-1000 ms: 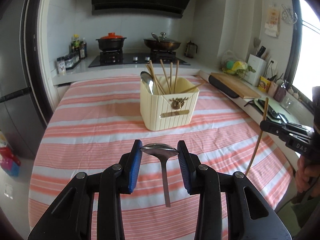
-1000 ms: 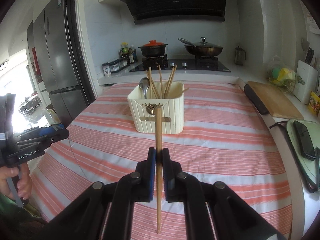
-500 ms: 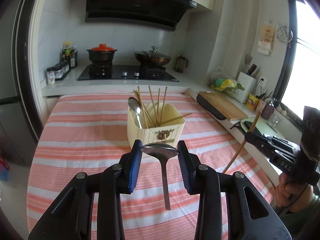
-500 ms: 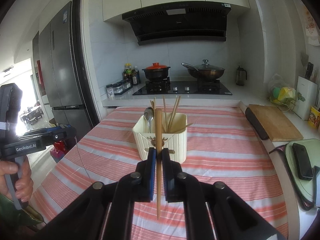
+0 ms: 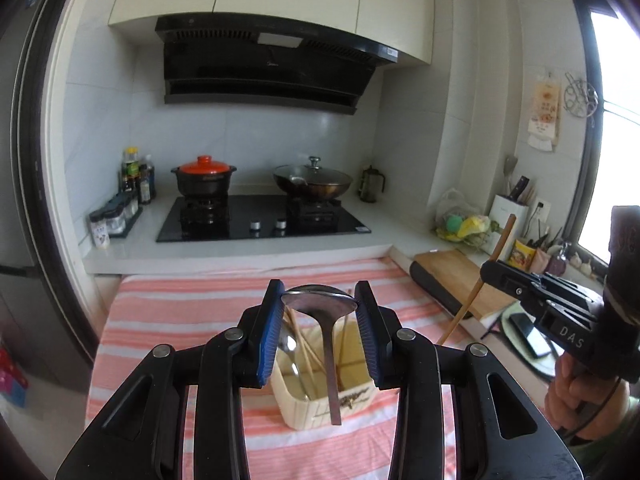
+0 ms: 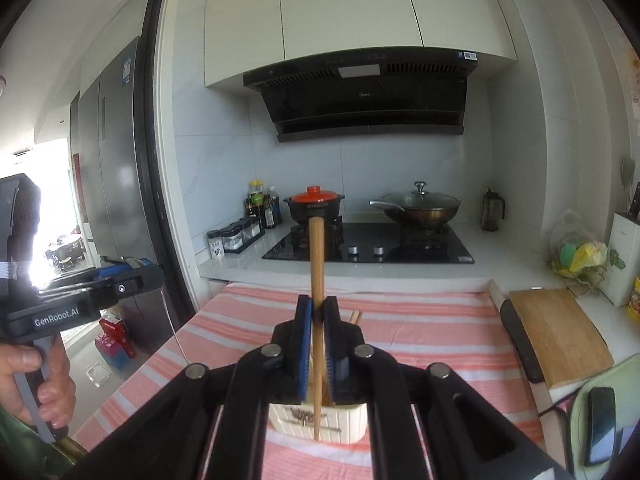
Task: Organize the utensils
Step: 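Open both tools to drop spoon and chopstick into the holder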
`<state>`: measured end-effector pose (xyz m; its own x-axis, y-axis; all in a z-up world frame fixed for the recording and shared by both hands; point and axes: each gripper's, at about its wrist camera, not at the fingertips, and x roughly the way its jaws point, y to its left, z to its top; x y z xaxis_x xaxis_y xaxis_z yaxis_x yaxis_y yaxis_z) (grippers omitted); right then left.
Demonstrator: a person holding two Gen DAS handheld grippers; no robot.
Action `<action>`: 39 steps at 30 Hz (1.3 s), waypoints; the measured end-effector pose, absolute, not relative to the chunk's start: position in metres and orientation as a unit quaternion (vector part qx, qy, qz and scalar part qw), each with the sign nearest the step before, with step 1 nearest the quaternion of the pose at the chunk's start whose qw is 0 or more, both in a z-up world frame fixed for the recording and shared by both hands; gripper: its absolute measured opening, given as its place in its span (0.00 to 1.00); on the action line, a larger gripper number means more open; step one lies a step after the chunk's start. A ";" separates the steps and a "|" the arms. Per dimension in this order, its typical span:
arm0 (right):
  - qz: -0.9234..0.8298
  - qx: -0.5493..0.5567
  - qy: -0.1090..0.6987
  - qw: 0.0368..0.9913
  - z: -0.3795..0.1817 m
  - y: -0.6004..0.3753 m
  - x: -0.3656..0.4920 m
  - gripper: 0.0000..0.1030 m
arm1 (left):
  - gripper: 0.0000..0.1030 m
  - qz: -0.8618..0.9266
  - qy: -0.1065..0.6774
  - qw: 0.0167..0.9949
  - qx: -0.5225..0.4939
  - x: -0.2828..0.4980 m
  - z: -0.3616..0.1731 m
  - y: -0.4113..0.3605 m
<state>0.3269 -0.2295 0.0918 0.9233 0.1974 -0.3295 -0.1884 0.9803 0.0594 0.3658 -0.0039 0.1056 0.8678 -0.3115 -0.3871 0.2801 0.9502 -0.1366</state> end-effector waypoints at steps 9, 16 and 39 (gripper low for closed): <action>0.111 0.024 0.194 0.974 0.066 -0.230 0.415 0.06 | 0.35 -0.126 0.255 0.957 -0.061 0.455 0.060 -0.010; 0.127 0.029 0.304 0.944 -0.002 -0.225 0.466 0.06 | 0.35 -0.116 0.337 0.932 -0.066 0.499 -0.009 -0.018; 0.074 -0.005 0.247 0.966 0.051 -0.241 0.350 0.82 | 1.00 -0.027 0.230 0.972 0.022 0.318 0.037 -0.014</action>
